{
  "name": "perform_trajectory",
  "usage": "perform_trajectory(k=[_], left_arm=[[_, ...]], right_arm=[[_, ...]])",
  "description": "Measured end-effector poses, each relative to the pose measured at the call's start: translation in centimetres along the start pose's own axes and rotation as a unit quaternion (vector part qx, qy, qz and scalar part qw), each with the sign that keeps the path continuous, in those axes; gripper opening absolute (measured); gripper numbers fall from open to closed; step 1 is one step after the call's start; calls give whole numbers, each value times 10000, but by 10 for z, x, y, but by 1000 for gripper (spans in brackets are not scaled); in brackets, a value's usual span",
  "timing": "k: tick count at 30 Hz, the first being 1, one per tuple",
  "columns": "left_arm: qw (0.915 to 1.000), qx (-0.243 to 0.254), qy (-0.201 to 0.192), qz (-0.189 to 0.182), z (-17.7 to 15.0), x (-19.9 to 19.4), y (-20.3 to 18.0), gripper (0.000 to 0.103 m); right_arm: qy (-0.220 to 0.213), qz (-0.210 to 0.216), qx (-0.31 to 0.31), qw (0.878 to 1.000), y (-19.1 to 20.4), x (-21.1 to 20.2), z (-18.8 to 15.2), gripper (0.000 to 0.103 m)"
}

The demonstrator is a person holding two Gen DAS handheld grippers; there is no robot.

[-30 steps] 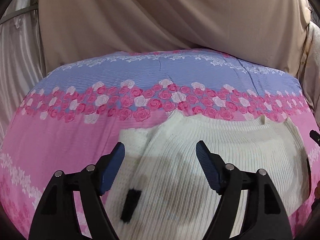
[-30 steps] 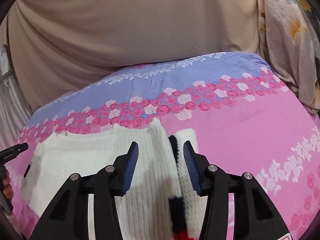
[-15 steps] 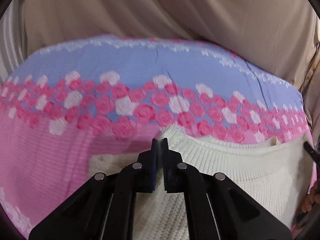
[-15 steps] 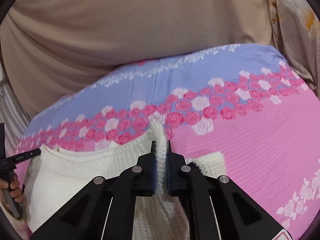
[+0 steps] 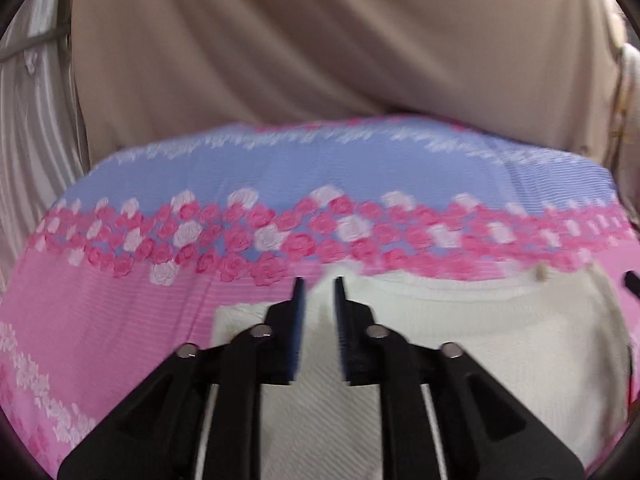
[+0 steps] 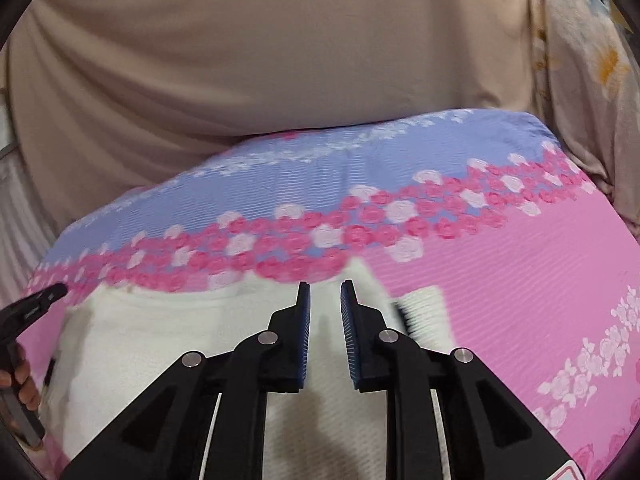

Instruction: Fold small clothes

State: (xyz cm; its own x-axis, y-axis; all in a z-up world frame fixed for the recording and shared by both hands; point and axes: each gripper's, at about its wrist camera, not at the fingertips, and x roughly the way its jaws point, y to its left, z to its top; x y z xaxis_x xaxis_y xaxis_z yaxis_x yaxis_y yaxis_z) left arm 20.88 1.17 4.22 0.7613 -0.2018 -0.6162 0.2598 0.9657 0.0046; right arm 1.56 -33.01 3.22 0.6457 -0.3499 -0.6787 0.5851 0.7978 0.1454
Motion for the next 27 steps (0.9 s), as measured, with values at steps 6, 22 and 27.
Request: perform_trajectory(k=[6,22,27], left_arm=[[9906,595,694,-1014,-50,-14,-67,34],[9960,-359,784,-237,-98,-58,52,25],[9984,-396,378,-153,-41,-35,36,47]], right_arm=[[940,1398,-711,9831,93,12,-74,15],[438,-499,639,9957,-78,-69,-92,11],[67,-510,348,9981,-66,-34,-26,45]])
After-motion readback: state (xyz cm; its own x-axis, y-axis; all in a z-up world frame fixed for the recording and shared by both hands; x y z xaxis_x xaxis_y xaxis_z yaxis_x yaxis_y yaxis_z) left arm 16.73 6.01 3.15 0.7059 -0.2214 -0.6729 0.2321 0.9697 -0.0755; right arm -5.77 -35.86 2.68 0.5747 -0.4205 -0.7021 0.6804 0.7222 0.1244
